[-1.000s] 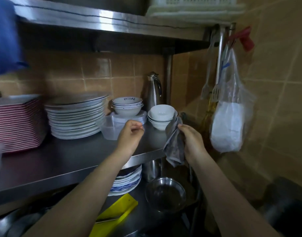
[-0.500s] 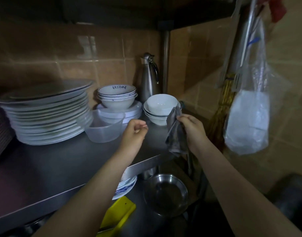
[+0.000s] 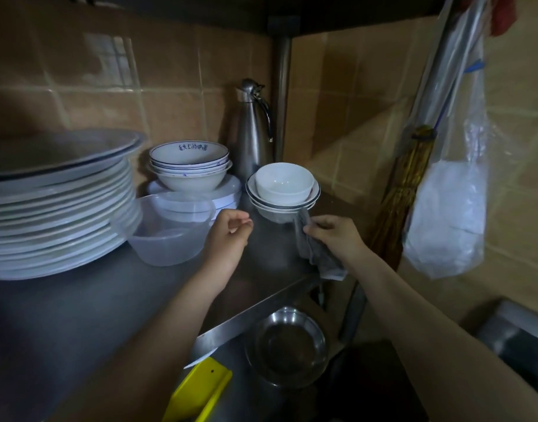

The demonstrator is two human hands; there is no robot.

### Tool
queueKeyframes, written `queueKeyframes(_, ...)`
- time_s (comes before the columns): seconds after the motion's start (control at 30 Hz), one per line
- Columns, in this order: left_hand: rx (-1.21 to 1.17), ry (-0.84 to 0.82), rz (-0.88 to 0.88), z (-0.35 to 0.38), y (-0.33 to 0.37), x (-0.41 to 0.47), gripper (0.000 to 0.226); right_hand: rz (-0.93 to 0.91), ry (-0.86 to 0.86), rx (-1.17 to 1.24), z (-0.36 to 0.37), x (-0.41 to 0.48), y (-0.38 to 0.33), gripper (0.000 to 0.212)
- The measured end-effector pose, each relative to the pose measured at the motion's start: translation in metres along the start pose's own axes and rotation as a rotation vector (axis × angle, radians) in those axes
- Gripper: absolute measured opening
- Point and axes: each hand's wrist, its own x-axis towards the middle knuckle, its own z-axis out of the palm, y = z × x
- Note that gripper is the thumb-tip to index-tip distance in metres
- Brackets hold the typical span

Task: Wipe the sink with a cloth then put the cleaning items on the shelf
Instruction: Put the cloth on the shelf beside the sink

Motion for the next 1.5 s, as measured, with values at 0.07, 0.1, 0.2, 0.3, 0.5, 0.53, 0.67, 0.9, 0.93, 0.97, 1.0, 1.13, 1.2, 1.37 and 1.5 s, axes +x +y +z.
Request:
queueKeyframes(0.07, -0.006, -0.004, -0.006, 0.000, -0.005, 0.001, 0.021, -0.029, -0.024, -0.032, 0.003, 0.001, 0.004, 0.023)
queueKeyframes(0.1, -0.009, -0.005, -0.010, 0.000, -0.007, 0.002, 0.021, -0.049, -0.048, -0.062, 0.004, 0.001, 0.005, 0.024)
queueKeyframes(0.2, -0.006, -0.016, -0.022, 0.001, -0.012, 0.003, 0.020, -0.106, -0.161, -0.222, 0.010, 0.003, 0.007, 0.014)
queueKeyframes(0.3, 0.011, -0.017, -0.026, 0.001, -0.016, 0.003, 0.021, -0.138, -0.250, -0.545, 0.017, 0.005, 0.016, 0.036)
queueKeyframes(0.5, 0.015, -0.024, -0.041, 0.002, -0.025, 0.004, 0.021, -0.161, -0.318, -0.716, 0.019, 0.009, 0.028, 0.040)
queueKeyframes(0.53, 0.013, -0.028, -0.045, 0.003, -0.026, 0.004, 0.020, -0.158, -0.308, -0.709, 0.019, 0.009, 0.027, 0.041)
queueKeyframes(0.67, -0.002, -0.036, -0.053, 0.009, -0.029, 0.002, 0.020, -0.149, -0.277, -0.685, 0.020, 0.009, 0.026, 0.039)
queueKeyframes(0.9, -0.034, -0.067, -0.043, 0.008, -0.024, -0.001, 0.020, -0.149, -0.044, -0.333, 0.014, -0.005, 0.015, 0.032)
queueKeyframes(0.93, -0.040, -0.071, -0.037, 0.008, -0.022, -0.001, 0.020, -0.148, -0.010, -0.282, 0.012, -0.009, 0.012, 0.029)
queueKeyframes(0.97, -0.045, -0.076, -0.031, 0.008, -0.021, -0.002, 0.020, -0.150, 0.022, -0.249, 0.010, -0.012, 0.009, 0.028)
queueKeyframes(1.0, -0.048, -0.081, -0.027, 0.008, -0.019, -0.002, 0.020, -0.149, 0.050, -0.222, 0.008, -0.015, 0.005, 0.028)
queueKeyframes(1.13, -0.063, -0.114, -0.021, 0.010, -0.012, -0.007, 0.018, -0.127, 0.120, -0.066, 0.000, -0.030, -0.005, 0.037)
queueKeyframes(1.2, -0.067, -0.139, -0.009, 0.013, -0.007, -0.010, 0.017, -0.082, 0.155, 0.034, -0.006, -0.039, -0.008, 0.038)
queueKeyframes(1.37, -0.157, -0.223, 0.035, 0.024, 0.006, -0.017, 0.018, 0.034, 0.242, 0.213, -0.025, -0.064, -0.011, 0.027)
queueKeyframes(1.5, -0.235, -0.319, 0.030, 0.043, 0.012, -0.025, 0.020, 0.106, 0.310, 0.333, -0.048, -0.087, -0.016, 0.034)
